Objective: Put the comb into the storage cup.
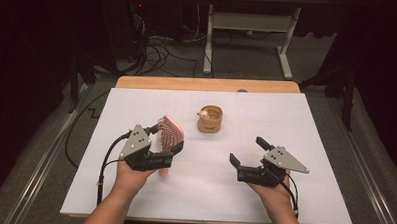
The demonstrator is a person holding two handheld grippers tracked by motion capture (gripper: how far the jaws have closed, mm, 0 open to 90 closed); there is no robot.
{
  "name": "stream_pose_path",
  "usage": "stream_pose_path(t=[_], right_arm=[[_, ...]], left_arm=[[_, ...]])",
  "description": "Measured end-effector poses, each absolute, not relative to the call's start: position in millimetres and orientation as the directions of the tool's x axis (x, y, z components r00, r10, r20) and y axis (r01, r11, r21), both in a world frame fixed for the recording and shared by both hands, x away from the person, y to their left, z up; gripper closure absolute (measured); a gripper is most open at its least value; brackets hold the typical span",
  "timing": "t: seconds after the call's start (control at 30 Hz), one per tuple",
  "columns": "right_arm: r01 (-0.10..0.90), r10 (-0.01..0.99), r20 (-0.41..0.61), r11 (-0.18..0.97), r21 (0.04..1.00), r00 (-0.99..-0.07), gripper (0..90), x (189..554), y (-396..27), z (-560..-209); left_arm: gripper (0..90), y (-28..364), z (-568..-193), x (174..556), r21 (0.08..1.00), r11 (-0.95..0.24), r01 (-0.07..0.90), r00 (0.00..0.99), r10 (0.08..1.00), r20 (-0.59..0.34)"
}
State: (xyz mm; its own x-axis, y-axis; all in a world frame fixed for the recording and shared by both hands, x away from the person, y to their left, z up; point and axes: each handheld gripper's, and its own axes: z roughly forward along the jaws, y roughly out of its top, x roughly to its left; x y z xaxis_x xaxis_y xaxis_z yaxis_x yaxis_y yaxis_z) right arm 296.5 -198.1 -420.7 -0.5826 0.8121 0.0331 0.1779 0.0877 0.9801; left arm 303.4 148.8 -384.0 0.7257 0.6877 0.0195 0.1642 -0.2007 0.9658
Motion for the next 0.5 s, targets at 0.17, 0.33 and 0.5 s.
stream_pose_path(t=[0.17, 0.33, 0.5], right_arm=[[0.171, 0.791, 0.038, 0.085, 0.982, -0.610, 0.4, 297.8, -185.2, -415.5], [0.165, 0.767, 0.048, 0.075, 0.983, -0.639, 0.5, 297.6, -172.5, -409.6], [0.153, 0.743, 0.049, 0.072, 0.986, -0.667, 0.7, 295.7, -160.4, -400.6]], left_arm=[[19.9, 142.9, -386.4, 301.1, 0.964, -0.212, 0.159, 0.737, 0.675, 0.027], [19.9, 134.7, -389.0, 298.7, 0.962, -0.229, 0.152, 0.749, 0.662, 0.040], [19.9, 128.0, -389.6, 295.9, 0.962, -0.230, 0.145, 0.759, 0.650, 0.040]])
